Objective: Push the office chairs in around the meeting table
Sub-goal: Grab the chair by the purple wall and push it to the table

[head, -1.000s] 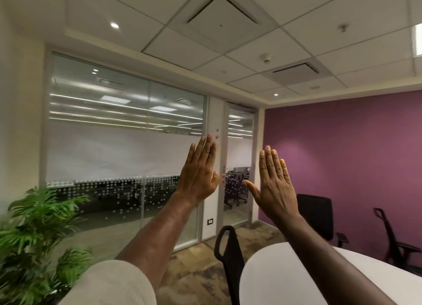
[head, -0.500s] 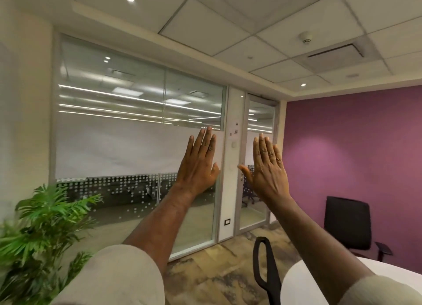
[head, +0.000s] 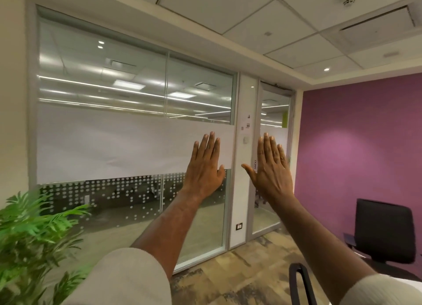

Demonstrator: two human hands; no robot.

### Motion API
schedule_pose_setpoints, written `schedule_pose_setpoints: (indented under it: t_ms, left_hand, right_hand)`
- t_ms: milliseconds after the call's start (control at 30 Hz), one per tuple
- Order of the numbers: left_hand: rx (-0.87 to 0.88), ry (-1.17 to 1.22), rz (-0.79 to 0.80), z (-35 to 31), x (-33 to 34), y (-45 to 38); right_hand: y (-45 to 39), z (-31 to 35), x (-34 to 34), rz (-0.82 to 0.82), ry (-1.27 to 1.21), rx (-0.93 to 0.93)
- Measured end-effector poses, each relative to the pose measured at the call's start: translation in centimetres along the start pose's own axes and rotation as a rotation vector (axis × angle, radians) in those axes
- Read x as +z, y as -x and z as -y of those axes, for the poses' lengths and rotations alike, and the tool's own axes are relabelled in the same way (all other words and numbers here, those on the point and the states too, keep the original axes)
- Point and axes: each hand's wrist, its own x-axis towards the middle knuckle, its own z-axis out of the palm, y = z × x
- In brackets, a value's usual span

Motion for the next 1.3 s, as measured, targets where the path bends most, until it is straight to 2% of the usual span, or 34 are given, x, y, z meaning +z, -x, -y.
schedule_pose_setpoints:
  t_ms: [33, 100, 133, 200, 233, 300, 400, 433, 500, 533, 567, 633, 967, 1300]
  left_hand:
    - [0.015, -0.023, 0.025, 1.5, 4.5, -2.1]
    - [-0.009, 0.007, 0.018, 2.4, 6.2, -3.0]
    - [0.023, -0.023, 0.036, 4.3, 10.3, -5.9]
    - [0.007, -0.018, 0.011, 5.6, 11.3, -7.4]
    - [0.023, -0.027, 0.028, 7.0, 15.3, -10.1]
    - [0.034, 0.003, 0.006, 7.8, 16.4, -11.3]
    - [0.037, 0.009, 0.040, 11.4, 26.6, -16.6]
    - [0.017, 0.023, 0.064, 12.0, 28.0, -17.4]
    - [0.050, 0.032, 0.008, 12.2, 28.7, -17.6]
    - [0.058, 0.022, 0.013, 13.3, 33.3, -19.7]
    - [0.065, 0.065, 0.025, 13.9, 34.9, -20.3]
    - [0.057, 0.083, 0.057, 17.1, 44.5, -24.2]
    - [0.205, 0.211, 0.025, 25.1, 68.0, -36.7]
    - [0.337, 0.324, -0.007, 24.4, 90.4, -48.7]
  right_hand:
    - [-2.3, -1.5, 4.1, 0.024, 0.013, 0.008]
    - [-4.1, -2.3, 5.5, -0.022, 0.021, 0.003]
    - [-7.0, -3.8, 9.6, 0.006, 0.021, 0.009]
    - [-9.1, -4.2, 11.0, -0.045, 0.022, -0.006]
    - [-11.3, -5.7, 14.7, -0.004, 0.006, 0.010]
    - [-12.6, -6.2, 16.0, -0.045, 0.003, 0.009]
    - [-17.5, -8.9, 26.7, -0.006, 0.017, 0.040]
    - [-18.0, -9.1, 28.0, 0.029, 0.018, 0.059]
    - [-17.8, -9.0, 28.8, -0.008, 0.019, 0.003]
    - [-19.6, -10.5, 33.1, 0.013, 0.060, 0.013]
    - [-20.1, -10.7, 34.5, 0.003, 0.040, 0.010]
    - [-23.5, -12.8, 43.4, 0.037, 0.080, 0.057]
    - [-33.6, -18.4, 63.2, 0.071, 0.239, 0.192]
    - [-40.6, -30.6, 81.1, 0.111, 0.376, 0.344]
